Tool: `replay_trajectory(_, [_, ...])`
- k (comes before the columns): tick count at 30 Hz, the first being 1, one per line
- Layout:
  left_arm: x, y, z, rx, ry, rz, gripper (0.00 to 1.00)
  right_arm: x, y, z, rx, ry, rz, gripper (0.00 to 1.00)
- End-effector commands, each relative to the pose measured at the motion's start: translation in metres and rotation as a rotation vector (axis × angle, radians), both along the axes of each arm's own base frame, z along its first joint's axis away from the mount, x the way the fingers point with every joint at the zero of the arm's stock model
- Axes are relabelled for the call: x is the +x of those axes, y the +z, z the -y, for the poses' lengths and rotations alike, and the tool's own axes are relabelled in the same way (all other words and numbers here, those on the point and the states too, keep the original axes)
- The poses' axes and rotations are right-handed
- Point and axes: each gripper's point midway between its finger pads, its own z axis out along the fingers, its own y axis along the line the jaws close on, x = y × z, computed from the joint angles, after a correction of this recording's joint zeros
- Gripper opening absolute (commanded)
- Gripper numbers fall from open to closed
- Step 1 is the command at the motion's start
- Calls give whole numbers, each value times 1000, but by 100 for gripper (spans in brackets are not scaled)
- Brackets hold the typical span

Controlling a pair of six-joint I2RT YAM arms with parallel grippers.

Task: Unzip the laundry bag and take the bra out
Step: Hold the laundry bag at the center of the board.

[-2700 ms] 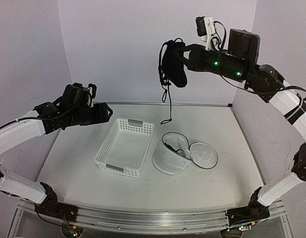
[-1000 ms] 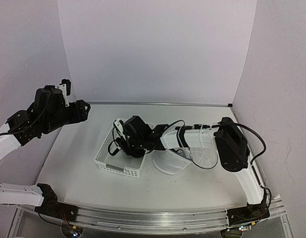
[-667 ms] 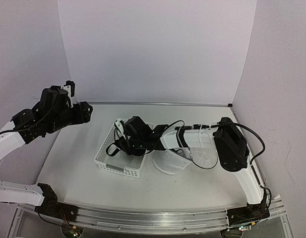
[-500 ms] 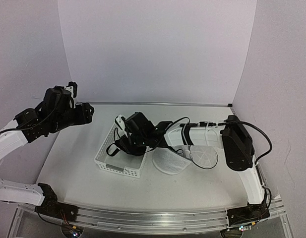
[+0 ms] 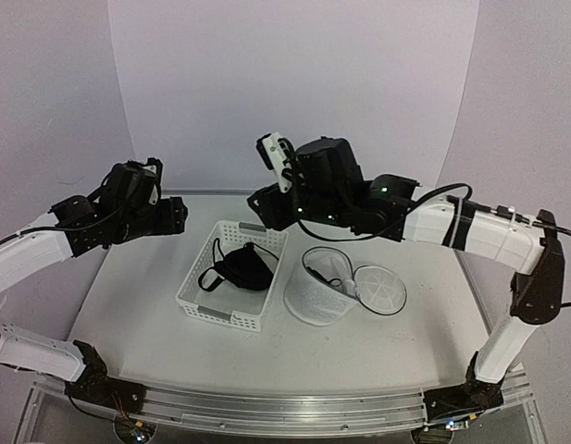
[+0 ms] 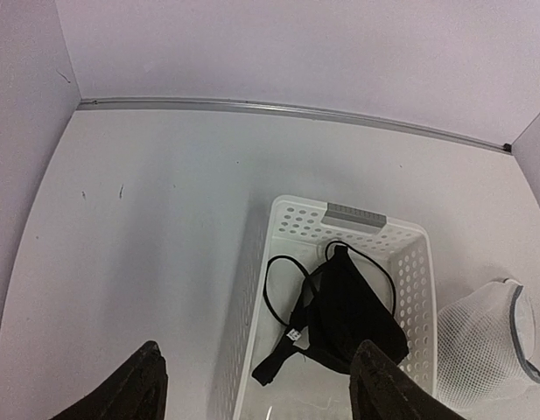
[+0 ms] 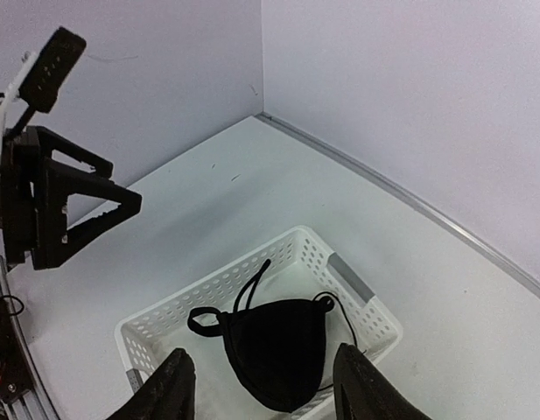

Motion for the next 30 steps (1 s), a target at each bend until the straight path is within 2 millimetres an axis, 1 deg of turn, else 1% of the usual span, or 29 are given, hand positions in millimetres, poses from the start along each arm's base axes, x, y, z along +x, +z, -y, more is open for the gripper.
replay_trajectory(1, [13, 26, 12, -39, -18, 60, 72, 1, 3, 52, -51, -149, 40, 57])
replay_trajectory(4, [17, 22, 21, -43, -45, 45, 72, 0, 0, 86, -65, -225, 47, 58])
replay_trajectory(5, [18, 20, 24, -42, -55, 37, 72, 1, 0, 99, -61, -252, 42, 58])
replay_trajectory(7, [19, 17, 35, -53, -98, 26, 72, 2, -9, 122, -58, -294, 11, 58])
replay_trajectory(8, [19, 15, 43, -61, -133, 22, 72, 4, -17, 132, -55, -307, -14, 58])
replay_trajectory(9, [18, 14, 52, -74, -172, 18, 72, 3, -25, 139, -41, -303, -49, 57])
replay_trajectory(10, [18, 12, 60, -82, -205, 10, 72, 7, -32, 149, -25, -314, -86, 56])
replay_trajectory(14, [18, 3, 93, -75, -301, -22, 71, 8, -64, 164, 7, -298, -223, 49])
replay_trajectory(16, [15, 0, 108, -76, -346, -35, 71, 9, -82, 168, 7, -295, -282, 48])
replay_trajectory(20, [10, -8, 136, -87, -421, -68, 71, 8, -114, 162, 7, -255, -408, 44])
replay_trajectory(26, [4, -18, 165, -142, -500, -118, 70, 1, -155, 138, -15, -168, -569, 44])
replay_trajectory(28, [0, -19, 175, -158, -528, -131, 70, -4, -165, 128, -10, -128, -622, 44])
replay_trajectory(30, [-7, -19, 188, -180, -578, -146, 70, -5, -174, 122, -11, -112, -660, 46])
